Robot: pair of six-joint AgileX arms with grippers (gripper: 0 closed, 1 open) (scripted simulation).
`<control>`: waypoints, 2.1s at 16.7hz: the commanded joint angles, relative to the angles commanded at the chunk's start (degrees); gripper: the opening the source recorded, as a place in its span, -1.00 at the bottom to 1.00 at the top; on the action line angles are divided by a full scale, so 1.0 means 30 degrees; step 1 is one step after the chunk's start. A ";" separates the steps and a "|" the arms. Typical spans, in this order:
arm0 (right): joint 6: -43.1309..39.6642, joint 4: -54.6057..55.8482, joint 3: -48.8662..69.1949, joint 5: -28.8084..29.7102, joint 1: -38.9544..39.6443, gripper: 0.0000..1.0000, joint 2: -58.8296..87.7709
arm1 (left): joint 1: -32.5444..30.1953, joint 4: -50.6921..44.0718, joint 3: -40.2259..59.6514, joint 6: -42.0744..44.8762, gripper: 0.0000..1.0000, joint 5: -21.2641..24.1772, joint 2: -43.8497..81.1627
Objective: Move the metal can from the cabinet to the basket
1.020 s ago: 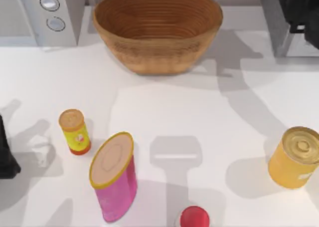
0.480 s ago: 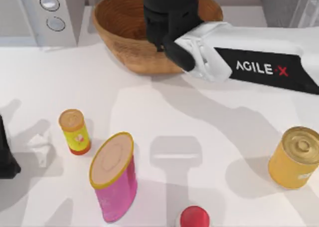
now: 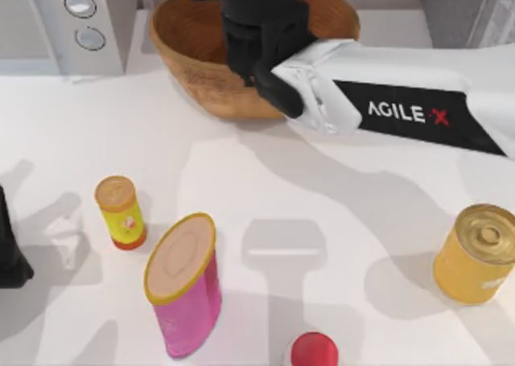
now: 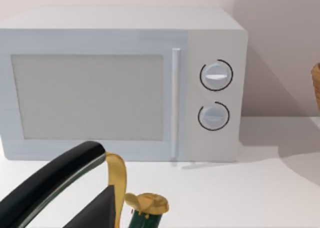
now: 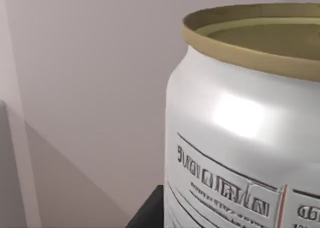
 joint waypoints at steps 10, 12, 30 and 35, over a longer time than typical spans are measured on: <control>-0.0066 -0.0185 0.1693 -0.0413 -0.0420 -0.85 0.1268 | 0.0000 0.0000 0.0000 0.0000 1.00 0.0000 0.0000; -0.0066 -0.0185 0.1693 -0.0413 -0.0420 -0.55 0.1268 | 0.0000 0.0000 0.0000 0.0000 1.00 0.0000 0.0000; -0.0066 -0.0185 0.1693 -0.0413 -0.0420 1.00 0.1268 | 0.0000 0.0000 0.0000 0.0000 1.00 0.0000 0.0000; -0.0066 -0.0185 0.1693 -0.0413 -0.0420 1.00 0.1268 | 0.0000 0.0000 0.0000 0.0000 1.00 0.0000 0.0000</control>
